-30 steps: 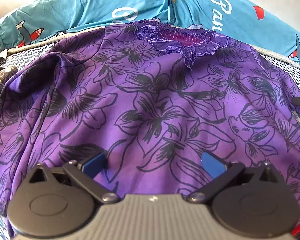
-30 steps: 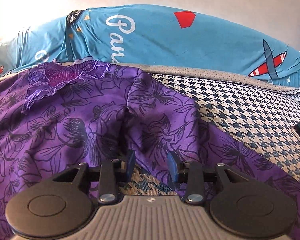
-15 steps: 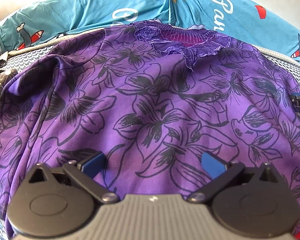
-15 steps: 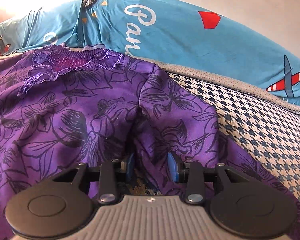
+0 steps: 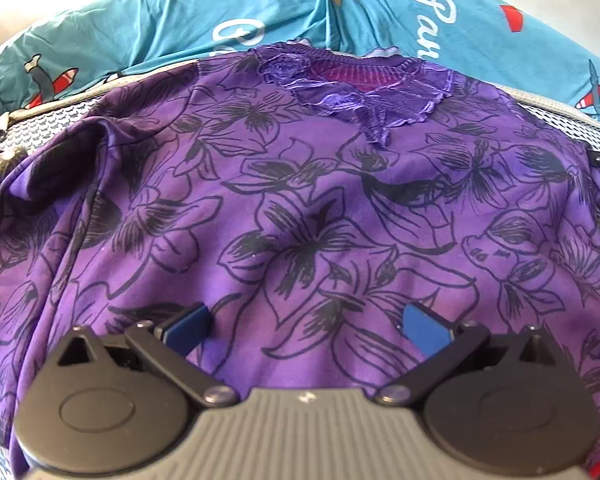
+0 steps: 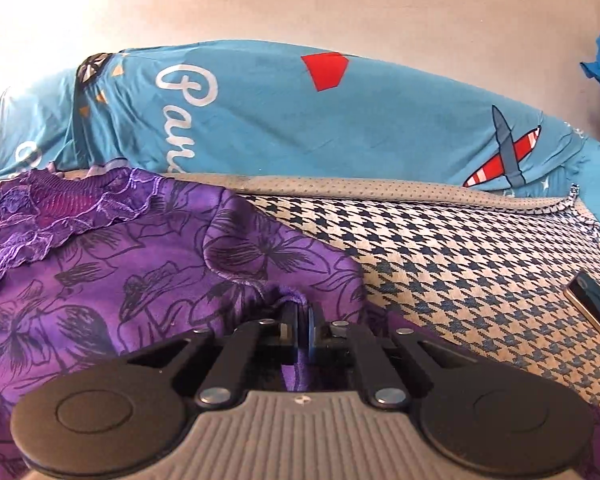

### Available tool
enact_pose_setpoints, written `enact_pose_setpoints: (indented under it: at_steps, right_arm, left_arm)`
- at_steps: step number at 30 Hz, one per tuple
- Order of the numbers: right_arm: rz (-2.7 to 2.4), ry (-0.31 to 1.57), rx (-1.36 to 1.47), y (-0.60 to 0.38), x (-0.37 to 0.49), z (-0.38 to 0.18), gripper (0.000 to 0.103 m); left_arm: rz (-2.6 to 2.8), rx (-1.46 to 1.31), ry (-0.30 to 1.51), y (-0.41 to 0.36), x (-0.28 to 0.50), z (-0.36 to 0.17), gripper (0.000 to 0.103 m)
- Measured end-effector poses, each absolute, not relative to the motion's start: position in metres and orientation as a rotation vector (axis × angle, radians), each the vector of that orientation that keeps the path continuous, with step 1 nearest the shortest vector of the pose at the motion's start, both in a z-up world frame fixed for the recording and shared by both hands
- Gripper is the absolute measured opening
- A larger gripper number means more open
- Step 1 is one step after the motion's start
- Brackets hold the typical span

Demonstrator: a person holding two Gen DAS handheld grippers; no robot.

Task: Fold clothes
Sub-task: 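Grasp the purple top's sleeve with the right gripper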

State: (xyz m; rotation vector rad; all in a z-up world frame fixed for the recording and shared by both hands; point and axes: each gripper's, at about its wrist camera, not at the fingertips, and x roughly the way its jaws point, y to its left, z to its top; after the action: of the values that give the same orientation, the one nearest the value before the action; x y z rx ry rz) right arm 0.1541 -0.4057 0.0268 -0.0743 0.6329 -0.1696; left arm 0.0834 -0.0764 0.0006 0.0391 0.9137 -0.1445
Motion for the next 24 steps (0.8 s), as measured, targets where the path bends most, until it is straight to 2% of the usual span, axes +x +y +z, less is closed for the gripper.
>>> enact_pose_setpoints:
  at_steps: [8,9,13,15,24]
  right_arm:
    - [-0.225,0.682,-0.108,-0.405,0.169,0.016,0.005]
    - [-0.221,0.688,-0.092,-0.406,0.167,0.018,0.007]
    - [-0.221,0.715,-0.100,-0.410,0.155,0.021,0.028]
    - [-0.204,0.726,-0.087,-0.413,0.146,0.024,0.031]
    - [-0.107,0.802,0.048,-0.421,0.104,0.035,0.034]
  left_arm:
    - [-0.238,0.081,0.913,-0.091,0.077,0.002,0.103]
    - [-0.246,0.089,0.910,-0.092,0.075,0.002,0.103]
    - [-0.277,0.120,0.906,-0.097,0.068,0.002,0.103]
    - [-0.288,0.119,0.902,-0.098,0.063,0.003,0.103]
    - [-0.376,0.123,0.877,-0.105,0.041,0.007,0.103]
